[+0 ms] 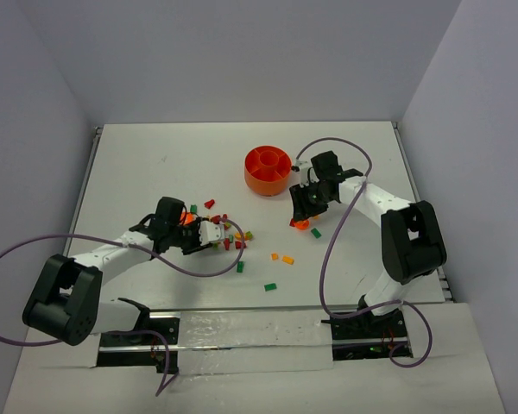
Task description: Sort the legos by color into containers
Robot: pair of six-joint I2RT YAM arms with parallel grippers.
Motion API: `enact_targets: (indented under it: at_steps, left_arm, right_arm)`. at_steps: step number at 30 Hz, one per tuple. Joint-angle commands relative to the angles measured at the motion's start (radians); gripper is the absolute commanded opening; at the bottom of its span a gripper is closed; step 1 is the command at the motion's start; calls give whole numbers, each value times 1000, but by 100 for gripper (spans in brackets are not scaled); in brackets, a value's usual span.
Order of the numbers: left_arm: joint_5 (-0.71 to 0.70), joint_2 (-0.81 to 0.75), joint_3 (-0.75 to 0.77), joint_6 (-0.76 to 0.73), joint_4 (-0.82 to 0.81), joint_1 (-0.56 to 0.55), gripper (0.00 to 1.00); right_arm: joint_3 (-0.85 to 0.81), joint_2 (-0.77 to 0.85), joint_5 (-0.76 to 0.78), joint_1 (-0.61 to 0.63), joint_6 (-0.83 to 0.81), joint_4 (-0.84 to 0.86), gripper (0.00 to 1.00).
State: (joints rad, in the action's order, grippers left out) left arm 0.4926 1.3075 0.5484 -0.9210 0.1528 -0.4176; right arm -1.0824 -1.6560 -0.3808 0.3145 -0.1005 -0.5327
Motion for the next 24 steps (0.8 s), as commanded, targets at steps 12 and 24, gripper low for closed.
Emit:
enact_targets:
  at_steps: [12,24]
  left_arm:
    - [109,41,67,-16,37,-41,48]
    - [110,116,81,-26,27,-49,45]
  right_arm:
    - [-27,-13,-18,5,1,16,50]
    - [-19,-17,-23,-8,-8,17,50]
